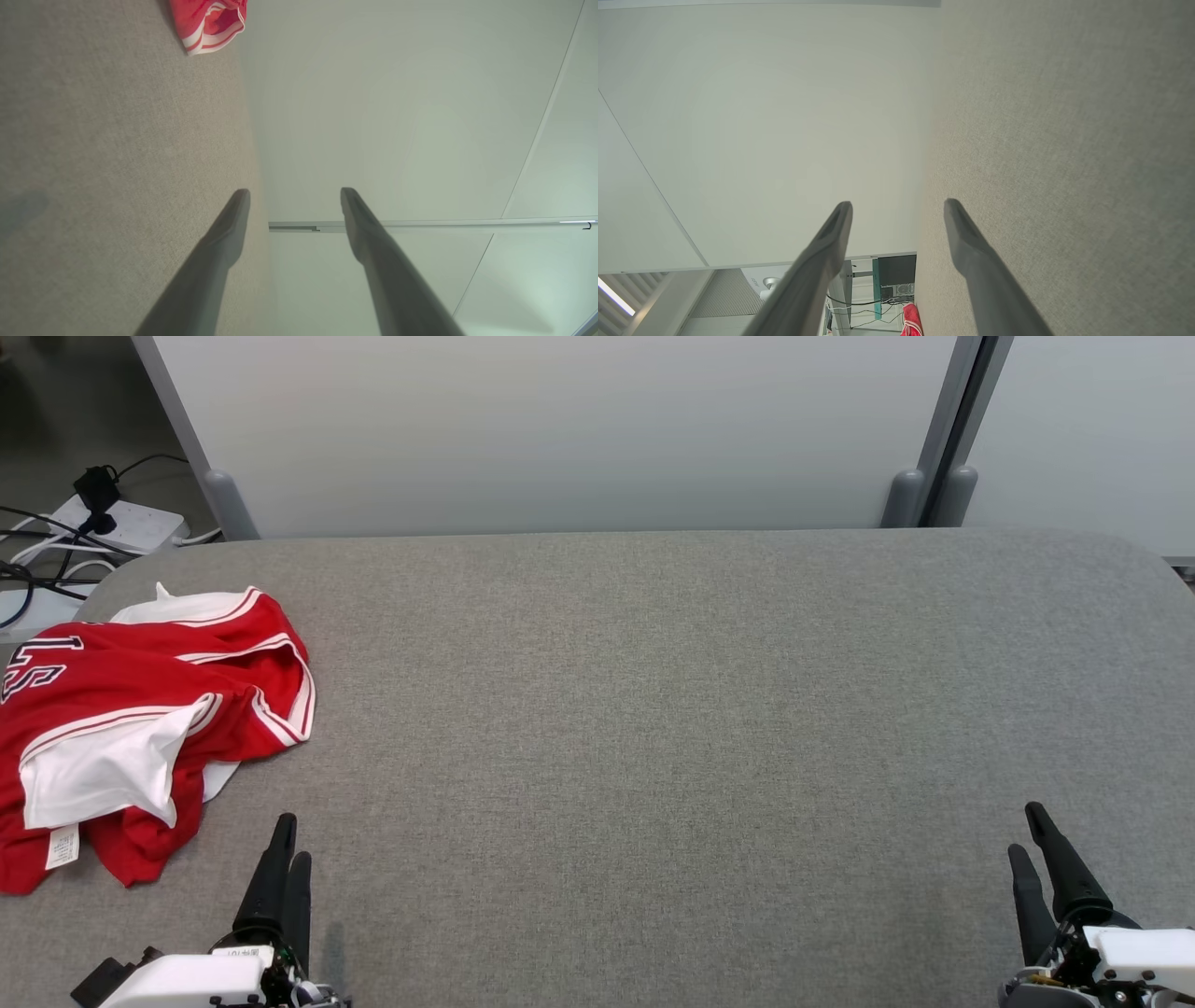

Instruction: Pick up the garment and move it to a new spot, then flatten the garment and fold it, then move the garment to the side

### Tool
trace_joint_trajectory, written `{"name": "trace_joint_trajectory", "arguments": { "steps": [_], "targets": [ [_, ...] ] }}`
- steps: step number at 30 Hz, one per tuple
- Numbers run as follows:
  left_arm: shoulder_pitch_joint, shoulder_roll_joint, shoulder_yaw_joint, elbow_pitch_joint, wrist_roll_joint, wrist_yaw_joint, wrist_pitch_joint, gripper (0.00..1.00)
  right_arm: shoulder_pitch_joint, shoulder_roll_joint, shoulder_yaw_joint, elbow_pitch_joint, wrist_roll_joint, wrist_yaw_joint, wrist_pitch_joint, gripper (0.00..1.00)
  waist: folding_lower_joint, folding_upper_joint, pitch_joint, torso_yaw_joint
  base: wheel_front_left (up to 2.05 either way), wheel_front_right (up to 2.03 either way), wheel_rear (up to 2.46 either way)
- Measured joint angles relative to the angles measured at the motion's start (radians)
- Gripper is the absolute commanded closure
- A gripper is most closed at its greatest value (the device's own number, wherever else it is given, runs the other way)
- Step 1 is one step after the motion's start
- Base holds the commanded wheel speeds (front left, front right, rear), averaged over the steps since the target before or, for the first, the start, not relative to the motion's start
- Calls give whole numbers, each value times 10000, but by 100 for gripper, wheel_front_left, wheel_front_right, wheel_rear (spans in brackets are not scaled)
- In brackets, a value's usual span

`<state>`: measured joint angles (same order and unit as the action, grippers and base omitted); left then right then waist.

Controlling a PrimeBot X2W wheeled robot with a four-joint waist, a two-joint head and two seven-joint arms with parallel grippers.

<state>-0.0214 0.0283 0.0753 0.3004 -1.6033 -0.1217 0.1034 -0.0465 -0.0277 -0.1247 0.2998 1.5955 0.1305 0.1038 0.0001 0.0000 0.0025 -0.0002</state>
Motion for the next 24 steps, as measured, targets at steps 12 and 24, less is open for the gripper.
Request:
{"name": "trace_joint_trajectory", "arguments": {
  "steps": [12, 24],
  "targets": [
    [-61, 4, -198, -58, 54, 0, -236, 0, -16, -63, 23, -44, -146, 0, -224, 0, 1, 0, 25, -7, 0, 0, 0],
    [-366, 280, -485, -349, 1338, 0, -754, 0, -129, -476, 257, -332, -1377, 0, -736, 0, 0, 0, 46, -14, 0, 0, 0]
  ]
}}
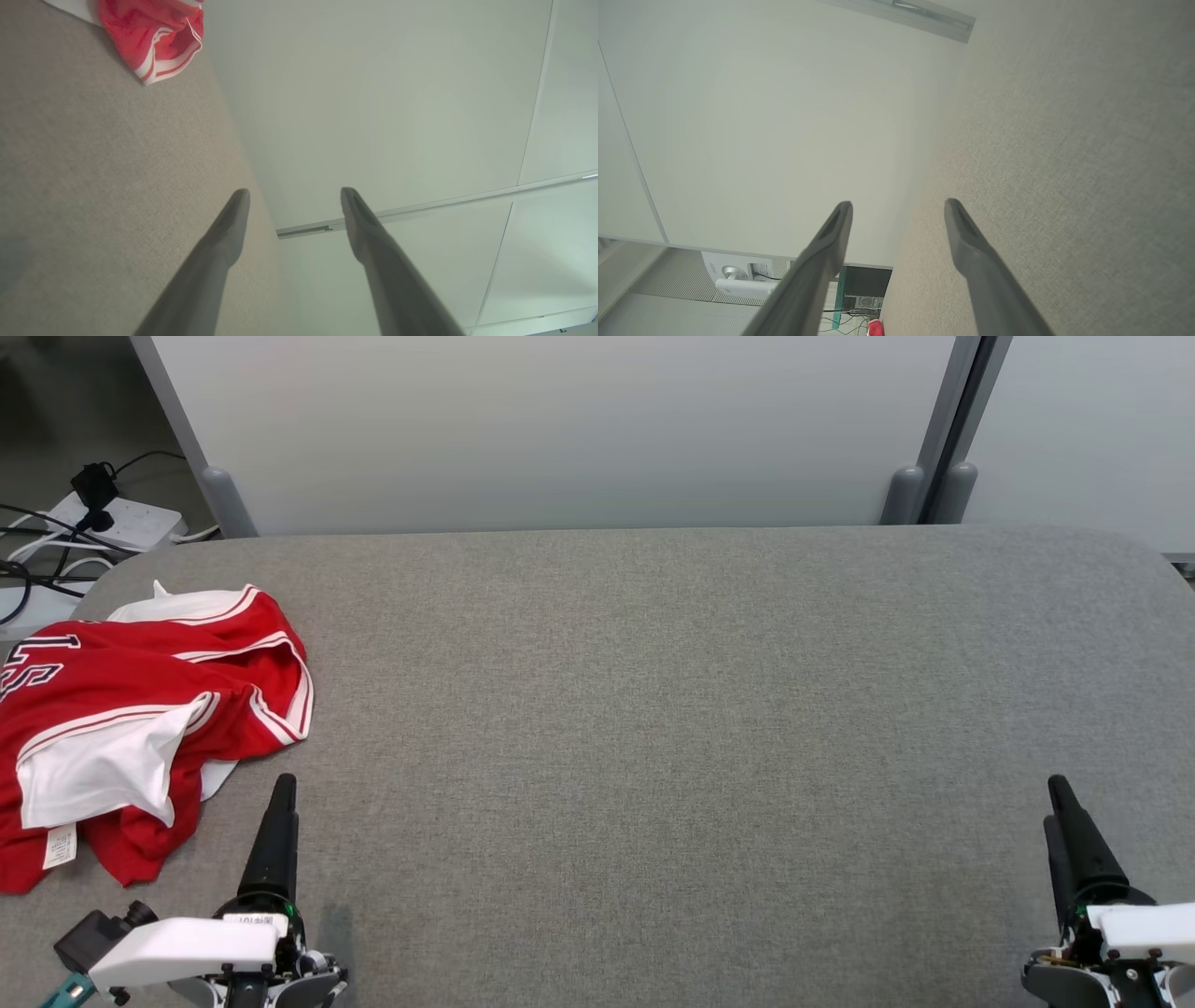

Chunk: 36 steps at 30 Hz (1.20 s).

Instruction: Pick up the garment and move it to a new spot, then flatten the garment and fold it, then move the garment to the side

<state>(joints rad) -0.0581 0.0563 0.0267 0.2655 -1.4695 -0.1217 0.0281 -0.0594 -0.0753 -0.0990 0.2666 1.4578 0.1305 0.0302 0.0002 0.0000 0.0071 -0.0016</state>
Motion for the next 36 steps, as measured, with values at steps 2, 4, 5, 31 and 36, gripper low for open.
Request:
{"name": "trace_joint_trajectory", "arguments": {
  "steps": [2, 4, 5, 31, 36],
  "targets": [
    [-54, 6, 38, -81, 395, 0, -82, 0, -69, -19, -10, -84, -443, 0, -58, 0, 0, 0, -8, -6, 0, 0, 0],
    [-113, 6, 46, -217, 805, 0, -127, 0, -161, -36, -19, -255, -938, 0, -128, 0, 0, 0, -16, -11, 0, 0, 0],
    [-131, 8, 44, -295, 1037, -2, -169, 0, -190, -56, -15, -313, -1193, 0, -148, 0, 0, 0, -18, -12, 0, 0, 0],
    [-340, 420, -662, -545, 6360, 105, -924, 0, -331, -332, 545, -318, -6343, 0, -928, 0, -1, 0, -114, -29, 0, 0, 0],
    [-341, 594, -905, -408, 7264, 332, -1104, 0, -314, -324, 663, -148, -7179, 0, -1058, 0, -1, 0, -113, -24, 0, 0, 0]
  ]
}}
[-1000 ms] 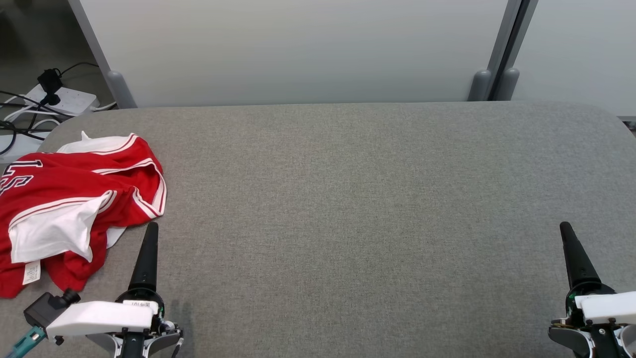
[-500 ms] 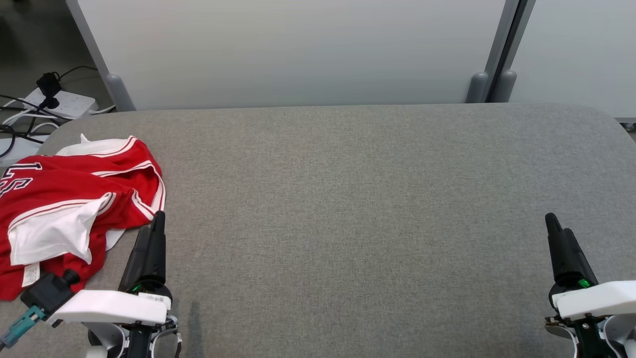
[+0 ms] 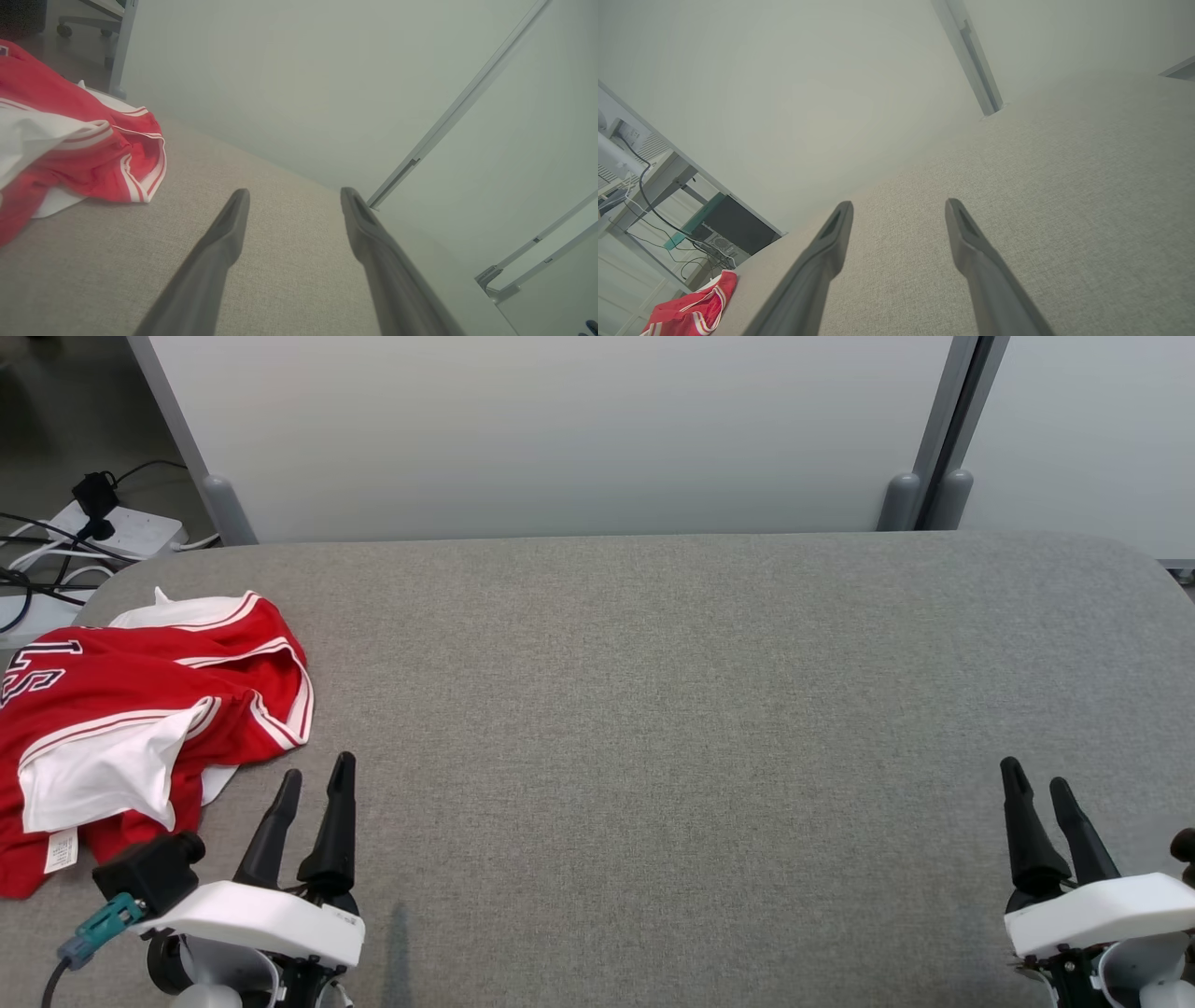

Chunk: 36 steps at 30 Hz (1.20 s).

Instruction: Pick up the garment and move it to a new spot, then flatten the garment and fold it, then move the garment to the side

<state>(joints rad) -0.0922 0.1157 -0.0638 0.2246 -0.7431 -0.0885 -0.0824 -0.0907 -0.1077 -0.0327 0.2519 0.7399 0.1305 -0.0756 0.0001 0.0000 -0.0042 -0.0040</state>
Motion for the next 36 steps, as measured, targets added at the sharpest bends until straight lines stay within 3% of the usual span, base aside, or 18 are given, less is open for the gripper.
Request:
{"name": "trace_joint_trajectory", "arguments": {
  "steps": [21, 36],
  "targets": [
    [-281, 284, -562, 894, 2374, 372, -569, 0, 38, 36, 167, 268, -3158, 0, -587, 0, 0, 0, -51, -105, 0, 0, 0],
    [-606, 316, -573, 1436, 3567, 382, -1009, 0, 33, 100, 240, 606, -4460, 0, -1022, 0, 0, 0, -126, -160, 0, 0, 0]
  ]
}}
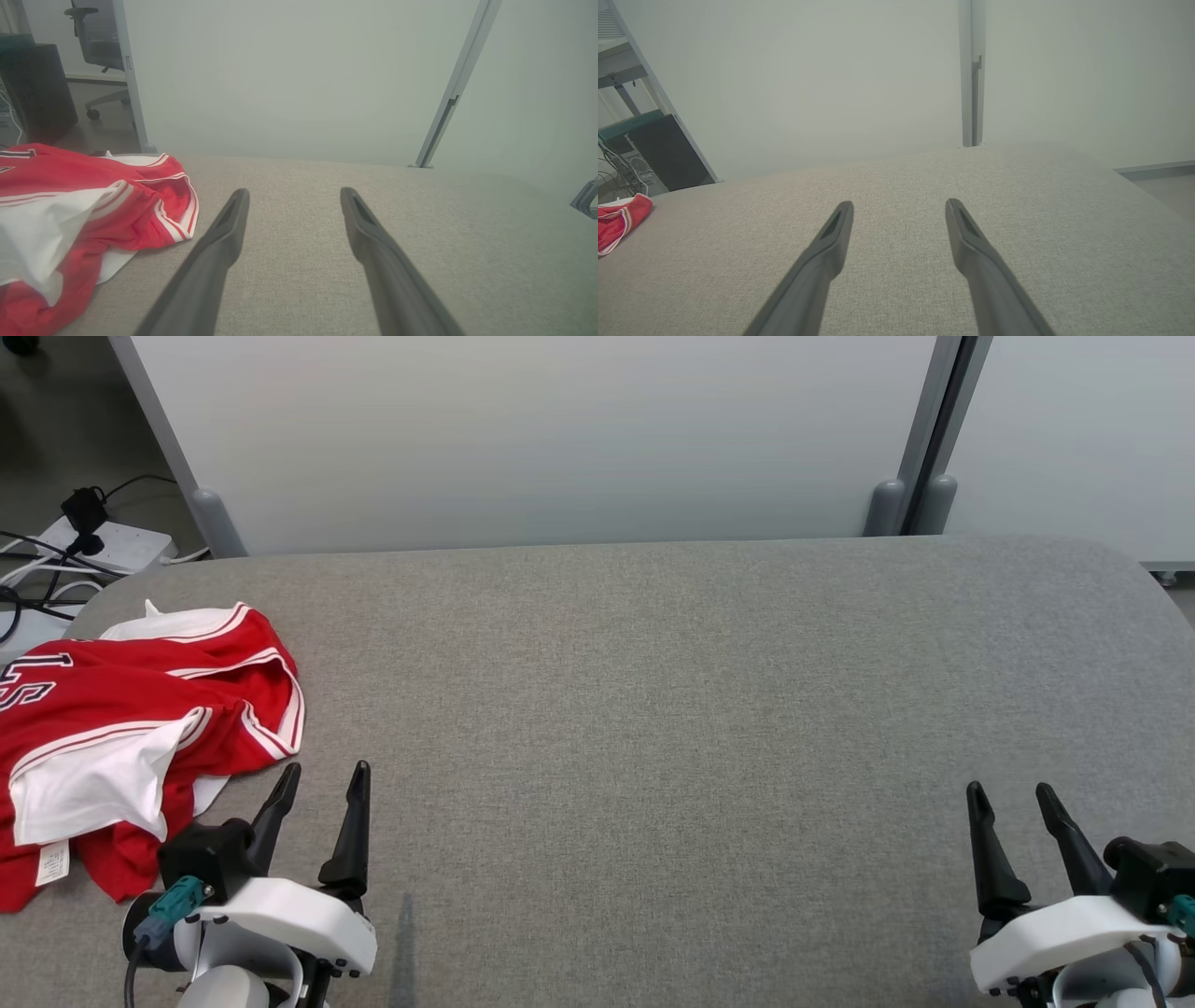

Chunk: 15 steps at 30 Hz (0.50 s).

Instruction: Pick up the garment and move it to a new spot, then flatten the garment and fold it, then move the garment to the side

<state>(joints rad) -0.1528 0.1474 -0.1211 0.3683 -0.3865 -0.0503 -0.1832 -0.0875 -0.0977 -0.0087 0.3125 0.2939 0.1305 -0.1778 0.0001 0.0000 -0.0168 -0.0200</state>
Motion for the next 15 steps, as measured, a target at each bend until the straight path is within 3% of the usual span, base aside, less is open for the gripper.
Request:
{"name": "trace_joint_trajectory", "arguments": {
  "steps": [15],
  "targets": [
    [-203, 8, 31, 686, 1225, -12, -403, 0, -6, -50, 180, 280, -1018, 2, -430, 0, 0, 0, -62, -64, 0, 0, 0]
  ]
}}
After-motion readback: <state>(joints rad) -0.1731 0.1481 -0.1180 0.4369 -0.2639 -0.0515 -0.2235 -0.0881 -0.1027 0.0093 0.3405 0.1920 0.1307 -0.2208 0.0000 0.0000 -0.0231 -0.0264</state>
